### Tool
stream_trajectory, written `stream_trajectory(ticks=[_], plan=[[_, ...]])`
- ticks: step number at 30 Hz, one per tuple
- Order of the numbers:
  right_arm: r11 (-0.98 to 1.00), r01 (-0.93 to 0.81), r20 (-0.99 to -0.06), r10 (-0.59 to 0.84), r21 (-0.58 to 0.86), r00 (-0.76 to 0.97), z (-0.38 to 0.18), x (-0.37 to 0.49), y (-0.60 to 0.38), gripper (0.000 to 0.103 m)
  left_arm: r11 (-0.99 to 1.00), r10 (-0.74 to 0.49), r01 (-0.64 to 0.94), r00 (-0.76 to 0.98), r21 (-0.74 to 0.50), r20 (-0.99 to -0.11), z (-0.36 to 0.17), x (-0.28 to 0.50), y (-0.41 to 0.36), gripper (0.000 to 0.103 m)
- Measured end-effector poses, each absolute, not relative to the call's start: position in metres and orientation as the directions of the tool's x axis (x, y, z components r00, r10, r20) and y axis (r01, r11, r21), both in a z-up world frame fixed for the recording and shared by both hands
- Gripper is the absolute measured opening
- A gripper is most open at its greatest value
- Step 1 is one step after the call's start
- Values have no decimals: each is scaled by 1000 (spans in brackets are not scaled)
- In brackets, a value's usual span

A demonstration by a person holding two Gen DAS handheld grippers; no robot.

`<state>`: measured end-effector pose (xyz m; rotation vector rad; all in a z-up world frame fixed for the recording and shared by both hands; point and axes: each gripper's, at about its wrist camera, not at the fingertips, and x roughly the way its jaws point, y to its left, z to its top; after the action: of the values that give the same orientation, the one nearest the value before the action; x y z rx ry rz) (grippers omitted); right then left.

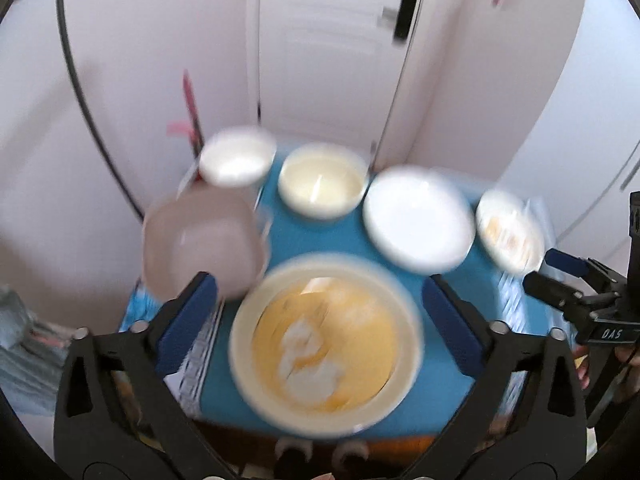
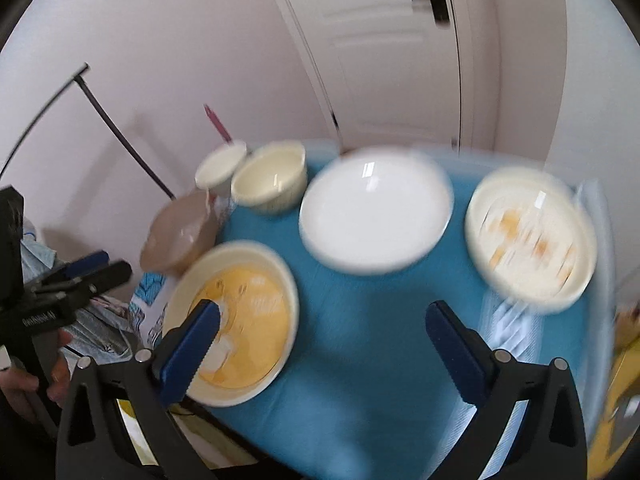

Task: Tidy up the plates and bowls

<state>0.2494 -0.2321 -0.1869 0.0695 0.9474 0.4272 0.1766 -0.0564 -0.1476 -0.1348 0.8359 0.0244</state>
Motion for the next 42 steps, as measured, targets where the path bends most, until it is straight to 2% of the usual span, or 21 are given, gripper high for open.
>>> stream_trajectory(ticks=[3,7,9,14,16,17,19,21,23,25,28,33,37,42], plan=[[910,-385,-742,365,156,562,-156,270,-245,102,989,-52,-61,699,-132,-714,-129,200,-83,103],[889,-453,-769,333,64,545,-140,308,-253,102,969,-147,-71,612,-239,-777,-150,242,-94,103],[899,-438,-809,268,14,523,-147,336,-256,102,956,-173,-99,573,-277,-801,-167,261,-95,103],[887,-459,-892,239,40,384,-186,395,-264,102,944,-194,-155,458,-292,-867,-222,303,-99,102],[880,-470,-921,238,71,308,-213,419,-262,100,931,-216,-184,412,-314,-885,-242,316,-96,96],[876,-476,-929,236,77,284,-222,426,-262,97,929,-218,-198,390,-313,-895,-253,319,-95,93],[868,-487,-944,238,102,228,-244,442,-260,76,923,-232,-222,332,-315,-914,-273,330,-95,78],[860,-491,-952,254,140,173,-264,455,-260,65,915,-256,-233,298,-331,-919,-286,336,-93,71],[850,-499,-952,271,167,143,-277,458,-257,60,916,-261,-230,277,-328,-925,-294,341,-96,64],[840,-511,-953,280,183,119,-285,460,-258,51,925,-256,-214,257,-313,-932,-300,346,-100,54],[830,-510,-948,306,225,81,-296,463,-257,39,927,-267,-204,237,-316,-934,-305,351,-106,49],[819,-524,-953,301,235,42,-300,465,-254,28,932,-263,-195,223,-307,-939,-308,355,-108,42],[815,-528,-955,297,241,22,-303,463,-254,19,937,-249,-196,211,-290,-945,-312,358,-110,27],[813,-523,-952,305,256,7,-308,463,-254,17,949,-213,-185,221,-255,-952,-315,361,-111,21]])
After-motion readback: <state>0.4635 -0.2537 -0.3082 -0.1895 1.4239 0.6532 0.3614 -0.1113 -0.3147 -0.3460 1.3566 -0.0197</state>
